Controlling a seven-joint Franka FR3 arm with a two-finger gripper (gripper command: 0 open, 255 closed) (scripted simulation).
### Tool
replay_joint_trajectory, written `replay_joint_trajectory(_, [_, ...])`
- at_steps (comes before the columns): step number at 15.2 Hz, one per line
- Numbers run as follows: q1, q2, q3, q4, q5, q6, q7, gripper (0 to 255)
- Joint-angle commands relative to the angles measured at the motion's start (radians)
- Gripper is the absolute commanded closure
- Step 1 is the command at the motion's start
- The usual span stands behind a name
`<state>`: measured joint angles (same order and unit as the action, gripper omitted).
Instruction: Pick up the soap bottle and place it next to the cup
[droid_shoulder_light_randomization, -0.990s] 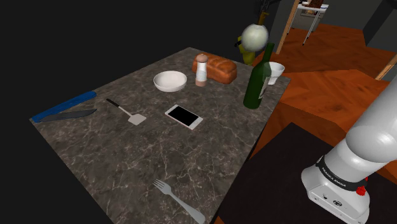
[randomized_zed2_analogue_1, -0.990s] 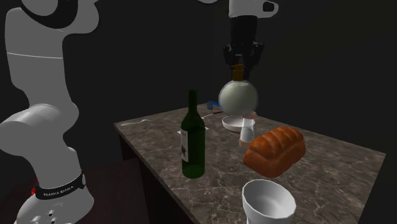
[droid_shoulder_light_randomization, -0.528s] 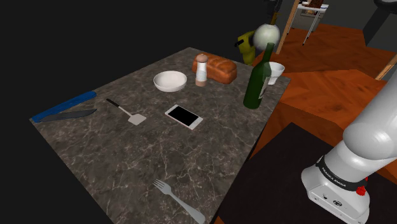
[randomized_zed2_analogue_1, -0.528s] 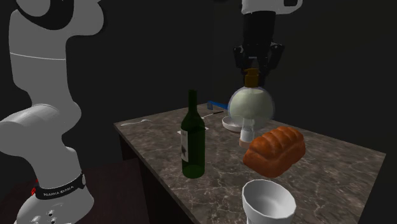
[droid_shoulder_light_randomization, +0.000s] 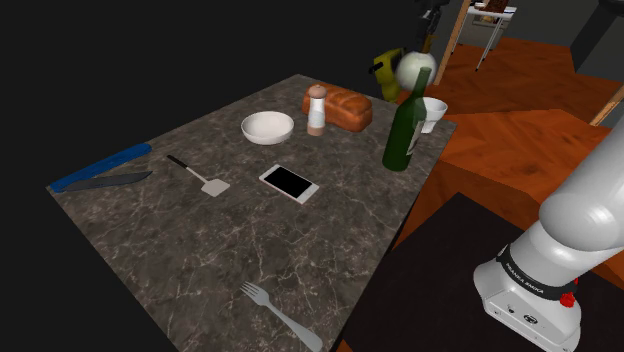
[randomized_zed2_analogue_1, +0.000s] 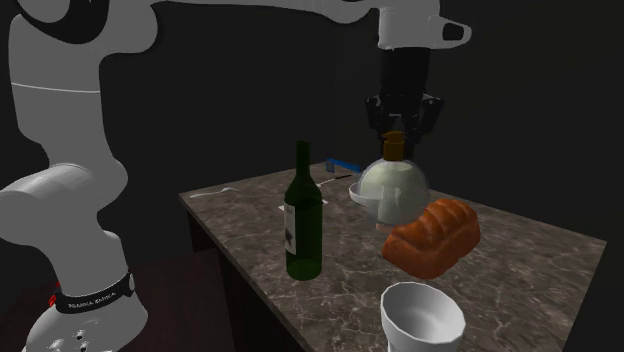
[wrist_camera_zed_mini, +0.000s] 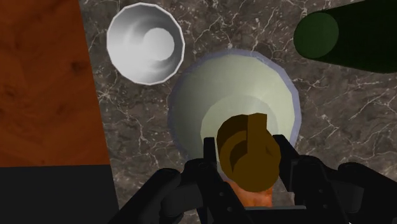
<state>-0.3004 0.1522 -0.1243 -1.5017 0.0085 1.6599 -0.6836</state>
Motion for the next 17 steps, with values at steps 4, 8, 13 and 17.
replay_joint_trajectory(4, [0.001,-0.010,0.000,-0.080,-0.001,0.072,0.001,255])
replay_joint_trajectory(8, [0.002,-0.012,0.001,-0.137,-0.001,0.126,0.001,255])
replay_joint_trajectory(13, [0.002,-0.010,0.001,-0.201,-0.001,0.193,0.001,255])
replay_joint_trajectory(17, [0.002,-0.004,0.001,-0.247,0.000,0.245,0.001,255])
